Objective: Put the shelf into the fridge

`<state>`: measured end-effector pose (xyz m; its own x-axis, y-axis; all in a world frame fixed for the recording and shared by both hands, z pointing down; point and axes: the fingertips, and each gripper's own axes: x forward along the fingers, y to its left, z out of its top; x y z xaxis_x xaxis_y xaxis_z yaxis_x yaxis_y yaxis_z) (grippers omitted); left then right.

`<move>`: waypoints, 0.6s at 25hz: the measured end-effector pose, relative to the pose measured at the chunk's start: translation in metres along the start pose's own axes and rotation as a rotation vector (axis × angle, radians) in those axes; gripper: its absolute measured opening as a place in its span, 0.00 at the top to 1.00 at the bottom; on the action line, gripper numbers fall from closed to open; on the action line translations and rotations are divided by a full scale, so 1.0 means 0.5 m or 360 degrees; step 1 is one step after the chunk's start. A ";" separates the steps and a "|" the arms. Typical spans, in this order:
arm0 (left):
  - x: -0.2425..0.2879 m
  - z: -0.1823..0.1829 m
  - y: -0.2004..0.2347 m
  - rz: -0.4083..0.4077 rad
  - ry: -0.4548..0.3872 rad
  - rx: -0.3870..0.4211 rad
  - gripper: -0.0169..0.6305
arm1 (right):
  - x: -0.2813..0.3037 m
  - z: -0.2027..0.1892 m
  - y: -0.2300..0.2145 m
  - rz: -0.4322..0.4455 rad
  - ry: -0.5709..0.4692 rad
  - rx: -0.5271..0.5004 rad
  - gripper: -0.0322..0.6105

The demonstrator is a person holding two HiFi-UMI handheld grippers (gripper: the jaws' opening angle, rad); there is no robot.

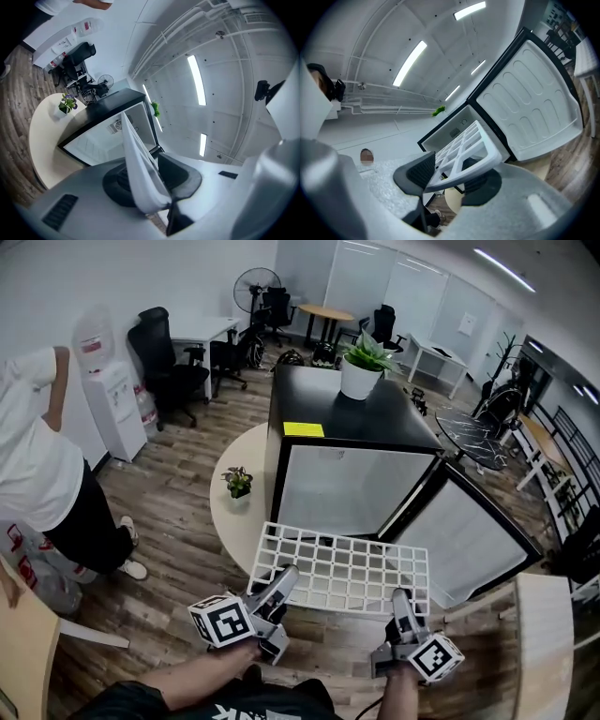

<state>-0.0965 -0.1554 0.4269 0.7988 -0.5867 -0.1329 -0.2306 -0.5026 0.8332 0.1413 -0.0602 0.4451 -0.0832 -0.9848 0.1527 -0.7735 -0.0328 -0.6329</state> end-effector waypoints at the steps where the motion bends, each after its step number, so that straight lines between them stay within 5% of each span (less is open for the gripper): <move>1: 0.011 0.004 0.007 0.0006 -0.0006 -0.0004 0.83 | 0.015 0.005 -0.005 0.0008 0.0004 0.0013 0.69; 8: 0.107 0.018 0.058 0.0081 -0.0080 -0.0005 0.83 | 0.144 0.054 -0.049 0.0202 0.0081 0.0028 0.69; 11: 0.156 0.020 0.064 0.0108 -0.0129 -0.0010 0.83 | 0.206 0.098 -0.040 0.0446 0.0107 0.0007 0.69; 15: 0.202 0.023 0.080 0.0180 -0.0181 0.0006 0.83 | 0.264 0.125 -0.077 0.0479 0.0192 0.0018 0.69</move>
<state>-0.0315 -0.2422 0.4404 0.6996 -0.7077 -0.0984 -0.3178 -0.4316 0.8442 0.1992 -0.1996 0.4422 -0.3815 -0.9232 0.0461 -0.6961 0.2541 -0.6715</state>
